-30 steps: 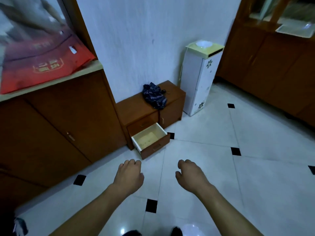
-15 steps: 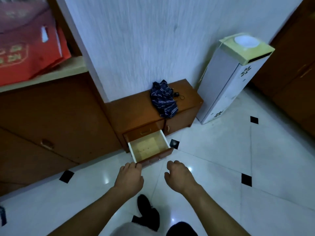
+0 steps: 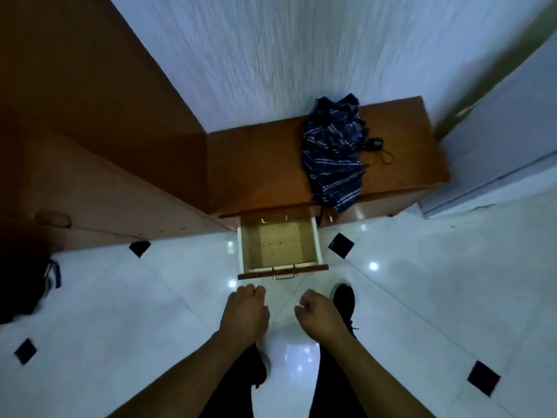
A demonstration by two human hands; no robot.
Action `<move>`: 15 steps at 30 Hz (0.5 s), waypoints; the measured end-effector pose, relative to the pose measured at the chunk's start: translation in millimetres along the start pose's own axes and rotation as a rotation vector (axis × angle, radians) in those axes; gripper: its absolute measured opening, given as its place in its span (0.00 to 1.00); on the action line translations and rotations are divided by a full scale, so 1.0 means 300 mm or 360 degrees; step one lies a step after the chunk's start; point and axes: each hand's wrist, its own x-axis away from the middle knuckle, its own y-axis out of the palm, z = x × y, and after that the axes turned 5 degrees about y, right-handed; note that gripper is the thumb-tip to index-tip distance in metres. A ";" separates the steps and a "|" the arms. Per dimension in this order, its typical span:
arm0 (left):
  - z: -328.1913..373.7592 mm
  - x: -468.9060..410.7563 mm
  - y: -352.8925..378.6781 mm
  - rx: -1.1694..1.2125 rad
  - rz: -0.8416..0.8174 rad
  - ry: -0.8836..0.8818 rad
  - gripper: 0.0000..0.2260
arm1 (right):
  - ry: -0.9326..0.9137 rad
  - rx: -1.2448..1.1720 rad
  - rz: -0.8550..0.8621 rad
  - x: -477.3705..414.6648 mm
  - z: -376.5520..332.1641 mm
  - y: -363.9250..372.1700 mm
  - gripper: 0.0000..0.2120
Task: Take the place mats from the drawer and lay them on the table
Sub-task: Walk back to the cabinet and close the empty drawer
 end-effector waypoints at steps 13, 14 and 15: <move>-0.111 -0.608 0.737 0.2761 0.0268 -0.1928 0.13 | 0.1160 -0.1713 -0.0137 -0.874 0.443 0.144 0.20; -0.129 -0.643 0.780 0.2874 0.0320 -0.1991 0.13 | 0.1198 -0.1781 -0.0131 -0.908 0.454 0.181 0.18; -0.144 -0.675 0.825 0.2967 0.0353 -0.2037 0.12 | 0.1255 -0.1832 -0.0137 -0.943 0.468 0.221 0.16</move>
